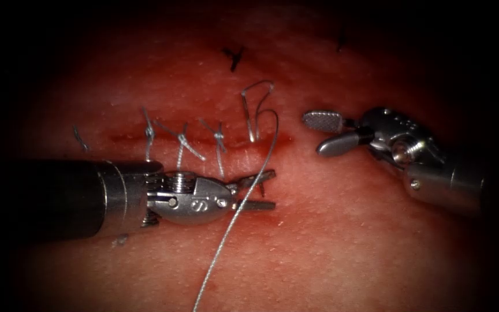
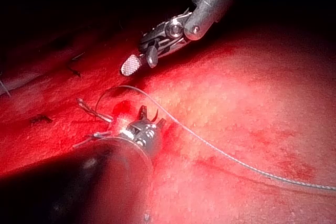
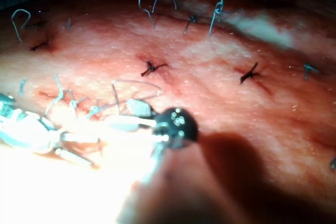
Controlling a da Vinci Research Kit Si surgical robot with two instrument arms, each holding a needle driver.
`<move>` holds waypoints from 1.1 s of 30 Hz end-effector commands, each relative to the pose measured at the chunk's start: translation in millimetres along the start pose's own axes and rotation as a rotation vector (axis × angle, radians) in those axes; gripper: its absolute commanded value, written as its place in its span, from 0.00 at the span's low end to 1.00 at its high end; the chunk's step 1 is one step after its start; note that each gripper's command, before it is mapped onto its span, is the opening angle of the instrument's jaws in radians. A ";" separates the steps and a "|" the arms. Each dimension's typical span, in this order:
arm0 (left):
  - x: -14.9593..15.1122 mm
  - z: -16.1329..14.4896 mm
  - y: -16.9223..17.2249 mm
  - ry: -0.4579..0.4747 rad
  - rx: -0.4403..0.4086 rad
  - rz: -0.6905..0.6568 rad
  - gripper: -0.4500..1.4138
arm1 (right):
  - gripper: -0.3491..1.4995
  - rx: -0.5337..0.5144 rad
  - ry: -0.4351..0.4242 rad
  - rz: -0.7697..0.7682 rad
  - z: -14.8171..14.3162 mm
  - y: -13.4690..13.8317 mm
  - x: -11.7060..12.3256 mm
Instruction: Wound Closure
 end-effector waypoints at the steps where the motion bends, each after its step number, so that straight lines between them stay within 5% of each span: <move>1: -0.2 1.0 -0.3 0.005 0.003 0.003 0.37 | 0.68 0.002 -0.001 -0.006 1.0 0.8 -0.2; 4: -1.1 1.2 -0.4 0.009 0.005 0.009 0.29 | 0.63 0.000 -0.001 -0.011 1.2 0.8 -0.7; 5: -1.4 1.2 -0.5 0.010 0.004 0.011 0.20 | 0.60 0.000 -0.001 -0.012 1.3 0.7 -0.9; 6: -1.9 1.1 -0.5 0.013 0.002 0.015 0.00 | 0.53 0.000 -0.002 -0.015 1.4 0.6 -1.3; 12: -2.2 -0.1 -0.8 0.109 -0.090 -0.128 0.00 | 0.51 0.010 -0.005 -0.019 1.4 0.0 -2.0; 18: -0.3 -3.2 -3.4 0.291 -0.430 -0.509 0.00 | 0.52 0.011 -0.004 -0.023 1.4 -0.4 -2.7; 27: -0.1 -5.6 -3.9 0.361 -0.871 -0.966 0.00 | 0.55 0.017 -0.009 -0.037 1.5 -0.7 -4.3; 32: 1.5 -8.1 -5.0 0.404 -0.926 -1.078 0.00 | 0.64 0.019 -0.011 -0.042 1.6 -1.6 -5.3; 33: 2.5 -9.1 -5.7 0.406 -0.927 -1.091 0.00 | 0.48 0.020 -0.012 -0.077 1.5 -2.1 -5.6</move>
